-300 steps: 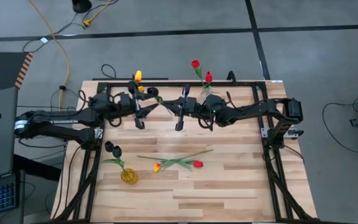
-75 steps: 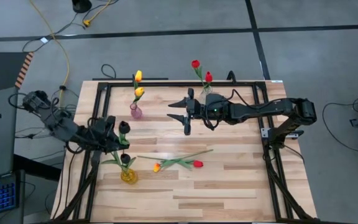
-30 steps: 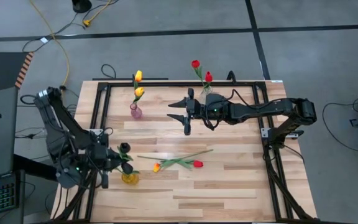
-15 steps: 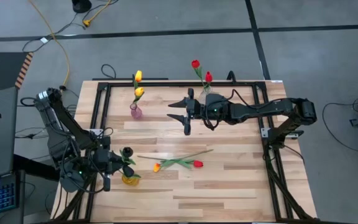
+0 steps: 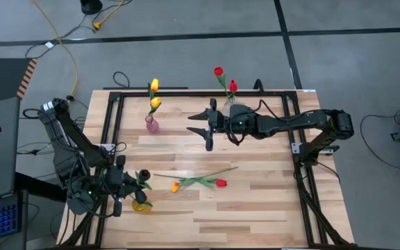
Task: Sort flowers into vase by color
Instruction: Put the black tulip into the yellow vase, then put the yellow tulip into the purple vase
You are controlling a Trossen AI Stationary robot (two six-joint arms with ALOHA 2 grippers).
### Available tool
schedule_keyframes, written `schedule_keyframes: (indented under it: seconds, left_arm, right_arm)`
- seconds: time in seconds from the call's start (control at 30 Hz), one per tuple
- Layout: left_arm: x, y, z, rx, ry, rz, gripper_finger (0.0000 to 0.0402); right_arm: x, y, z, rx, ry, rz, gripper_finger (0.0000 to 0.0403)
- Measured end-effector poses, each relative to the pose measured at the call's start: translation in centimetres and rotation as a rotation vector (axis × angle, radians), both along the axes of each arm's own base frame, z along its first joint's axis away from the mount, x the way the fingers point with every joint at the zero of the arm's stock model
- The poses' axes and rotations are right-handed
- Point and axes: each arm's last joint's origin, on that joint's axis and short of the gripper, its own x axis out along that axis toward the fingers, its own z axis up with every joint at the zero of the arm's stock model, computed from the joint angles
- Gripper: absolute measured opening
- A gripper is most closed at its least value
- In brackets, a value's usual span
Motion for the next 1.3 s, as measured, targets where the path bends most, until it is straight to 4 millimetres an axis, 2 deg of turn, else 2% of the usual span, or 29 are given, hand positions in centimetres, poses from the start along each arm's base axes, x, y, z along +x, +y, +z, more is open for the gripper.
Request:
schedule_keyframes:
  seconds: [0.27, 0.57, 0.73, 1.3]
  left_arm:
    - [0.0, 0.0, 0.1, 0.007, -0.003, -0.005, 0.0013]
    - [-0.2, 0.1, 0.2, -0.025, 0.023, -0.055, 0.0088]
    - [-0.6, 0.4, 0.7, -0.101, 0.057, -0.135, 0.0113]
    - [-2.7, 3.4, 3.1, -0.216, -0.017, -0.183, 0.0116]
  right_arm:
    - [0.0, 0.0, 0.0, 0.000, 0.000, 0.000, 0.0205]
    - [0.0, 0.0, 0.0, 0.000, 0.000, 0.000, 0.0205]
    - [0.0, 0.0, 0.0, 0.000, 0.000, 0.000, 0.0205]
    - [0.0, 0.0, 0.0, 0.000, 0.000, 0.000, 0.0205]
